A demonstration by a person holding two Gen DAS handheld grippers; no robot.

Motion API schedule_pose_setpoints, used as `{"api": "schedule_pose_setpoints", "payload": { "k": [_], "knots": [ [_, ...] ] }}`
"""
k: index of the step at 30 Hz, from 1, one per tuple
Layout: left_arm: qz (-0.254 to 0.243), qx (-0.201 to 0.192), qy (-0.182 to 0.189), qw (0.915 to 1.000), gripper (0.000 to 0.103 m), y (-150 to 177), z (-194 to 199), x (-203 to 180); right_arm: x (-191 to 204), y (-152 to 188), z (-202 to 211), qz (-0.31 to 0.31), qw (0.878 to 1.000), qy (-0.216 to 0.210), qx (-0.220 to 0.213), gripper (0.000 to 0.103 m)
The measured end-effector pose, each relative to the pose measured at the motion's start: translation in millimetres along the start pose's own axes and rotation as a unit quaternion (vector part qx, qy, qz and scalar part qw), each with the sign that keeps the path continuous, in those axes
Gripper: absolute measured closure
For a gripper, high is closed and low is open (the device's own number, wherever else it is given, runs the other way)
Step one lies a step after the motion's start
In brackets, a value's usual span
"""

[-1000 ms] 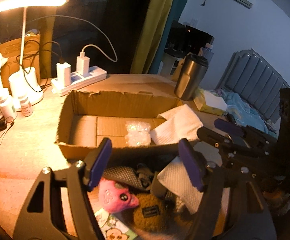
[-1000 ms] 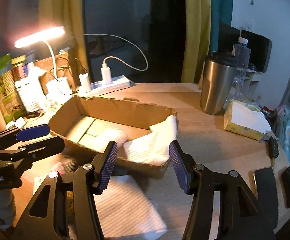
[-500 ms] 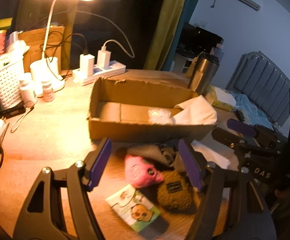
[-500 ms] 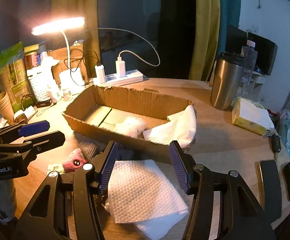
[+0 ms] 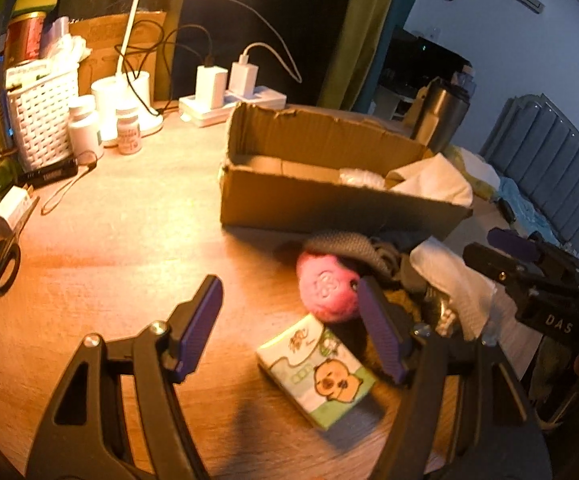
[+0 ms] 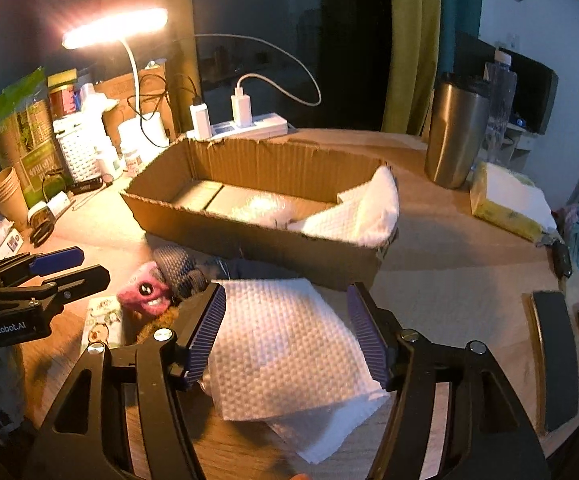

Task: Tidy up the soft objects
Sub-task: 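Grasp the capybara tissue pack with the left tool while the right tool grasps another white towel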

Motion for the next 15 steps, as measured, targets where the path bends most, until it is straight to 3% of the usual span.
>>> {"api": "schedule_pose_setpoints", "payload": {
  "k": [15],
  "knots": [
    [0.001,0.044,-0.018,0.9989,0.029,30,-20,-4,-15,30,-19,-0.02,1.0,-0.012,0.021,0.037]
  ]
}}
Point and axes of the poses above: each gripper's, at about its wrist camera, not at the fingertips, and z roughly against the way its jaws point, x to its left, y to its underside, the point moved 6 cm from there along -z, roughly the way its jaws point, and after that the axes turned 10 degrees about x, right-handed, at the moved point
